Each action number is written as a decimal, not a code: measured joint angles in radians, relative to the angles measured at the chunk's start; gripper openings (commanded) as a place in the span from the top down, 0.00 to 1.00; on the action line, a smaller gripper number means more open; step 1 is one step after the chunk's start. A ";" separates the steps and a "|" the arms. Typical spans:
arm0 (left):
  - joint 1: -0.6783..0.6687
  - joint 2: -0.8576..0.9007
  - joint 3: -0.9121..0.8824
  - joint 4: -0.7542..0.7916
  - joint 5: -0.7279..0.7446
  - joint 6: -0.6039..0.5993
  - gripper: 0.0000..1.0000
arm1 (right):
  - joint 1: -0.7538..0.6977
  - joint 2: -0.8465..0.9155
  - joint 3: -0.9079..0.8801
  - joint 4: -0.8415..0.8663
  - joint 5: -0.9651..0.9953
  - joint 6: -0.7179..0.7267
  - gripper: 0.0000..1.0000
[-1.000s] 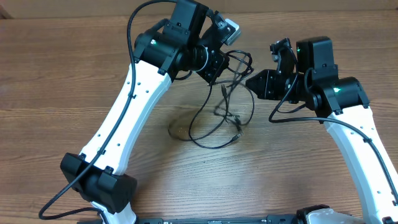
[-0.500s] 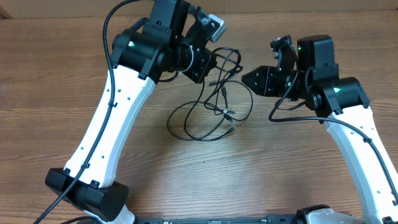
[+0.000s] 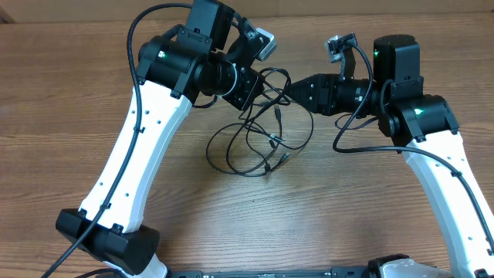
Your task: Untangle cables
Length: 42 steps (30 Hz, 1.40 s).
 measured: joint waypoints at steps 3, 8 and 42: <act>0.000 0.000 0.000 0.000 0.050 0.020 0.96 | 0.000 0.000 0.000 0.004 -0.023 -0.002 0.74; 0.000 0.000 0.000 -0.006 0.163 0.053 0.96 | 0.000 0.000 0.000 0.038 -0.033 0.003 0.91; 0.000 0.000 0.000 -0.140 0.111 0.185 0.48 | 0.005 0.002 0.000 -0.200 0.443 0.135 0.96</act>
